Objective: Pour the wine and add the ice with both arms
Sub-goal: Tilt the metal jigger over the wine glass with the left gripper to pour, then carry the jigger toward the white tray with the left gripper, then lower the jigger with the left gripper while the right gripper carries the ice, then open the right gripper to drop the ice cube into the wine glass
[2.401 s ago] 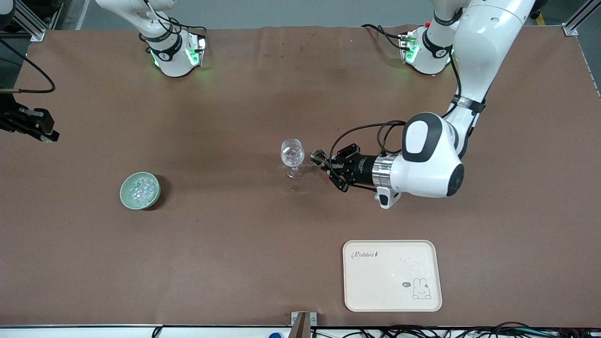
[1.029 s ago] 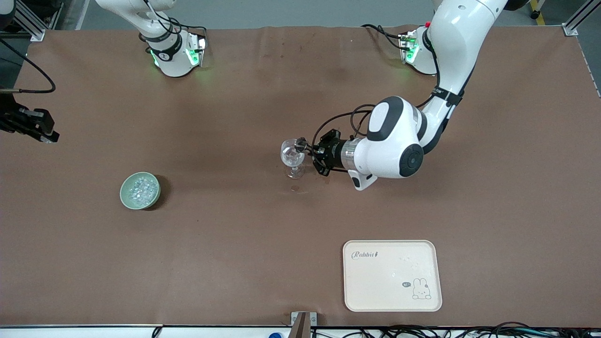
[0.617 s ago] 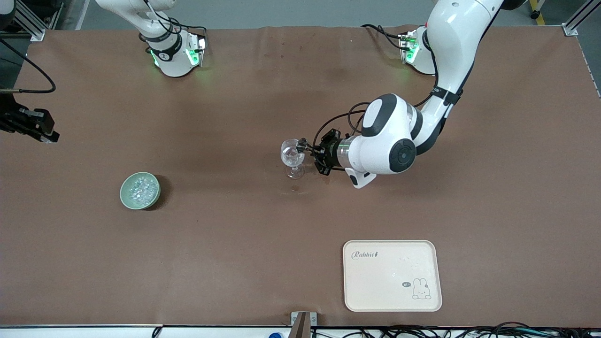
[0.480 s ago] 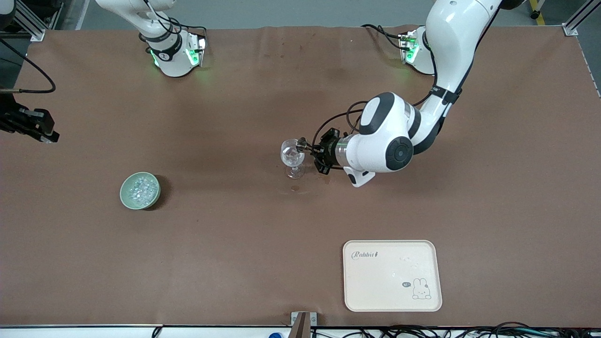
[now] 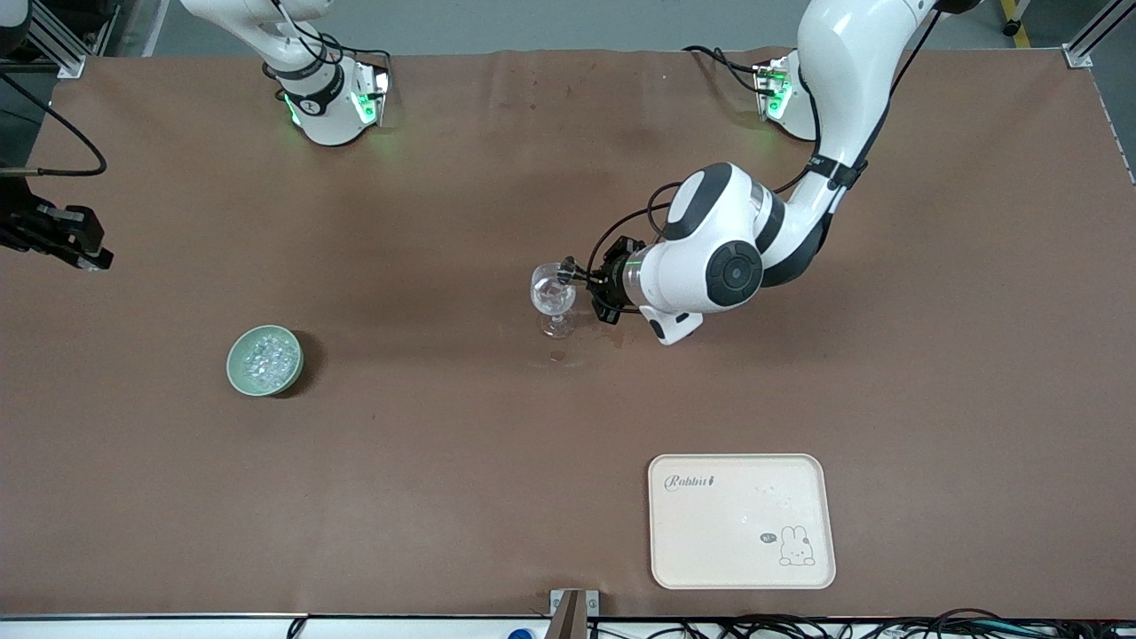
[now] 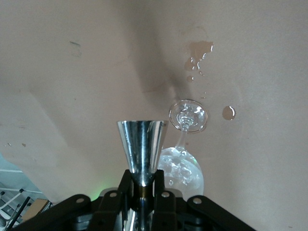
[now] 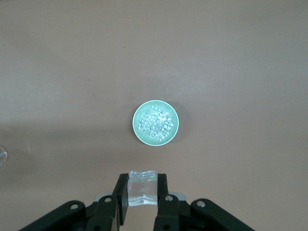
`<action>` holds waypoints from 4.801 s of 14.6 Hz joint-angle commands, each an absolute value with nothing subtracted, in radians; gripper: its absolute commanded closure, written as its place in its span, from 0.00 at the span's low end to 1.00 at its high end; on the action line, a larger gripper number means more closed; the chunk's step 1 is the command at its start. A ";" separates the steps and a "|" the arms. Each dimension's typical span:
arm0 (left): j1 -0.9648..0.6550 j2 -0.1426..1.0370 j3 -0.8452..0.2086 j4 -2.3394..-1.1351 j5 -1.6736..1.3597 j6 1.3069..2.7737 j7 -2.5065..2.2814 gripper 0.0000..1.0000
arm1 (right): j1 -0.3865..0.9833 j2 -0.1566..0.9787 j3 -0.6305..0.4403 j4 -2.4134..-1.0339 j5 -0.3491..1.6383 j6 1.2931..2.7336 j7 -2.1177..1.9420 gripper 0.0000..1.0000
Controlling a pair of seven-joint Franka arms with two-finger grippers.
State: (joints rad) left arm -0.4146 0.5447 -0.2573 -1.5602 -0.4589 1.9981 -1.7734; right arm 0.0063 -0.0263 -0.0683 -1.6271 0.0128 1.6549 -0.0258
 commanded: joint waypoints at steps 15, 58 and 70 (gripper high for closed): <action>-0.348 0.512 -0.267 -1.575 -0.673 1.996 -1.568 0.99 | 0.018 -0.041 -0.071 -1.641 0.003 1.654 -0.026 0.92; 0.163 1.084 -0.236 -1.287 -1.515 2.183 -0.790 0.99 | 0.871 0.460 -0.066 -1.496 0.018 1.982 0.908 0.94; 0.153 1.103 -0.238 -1.285 -1.525 2.181 -0.762 0.43 | 0.871 0.471 -0.067 -1.491 0.003 1.988 0.897 0.16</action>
State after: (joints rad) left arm 0.1563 1.0882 -0.2342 -1.3040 -1.5001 2.1857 -0.7766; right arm 0.8609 0.4648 -0.0574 -1.5082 0.0137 1.9896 0.8926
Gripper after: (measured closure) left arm 0.652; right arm 0.194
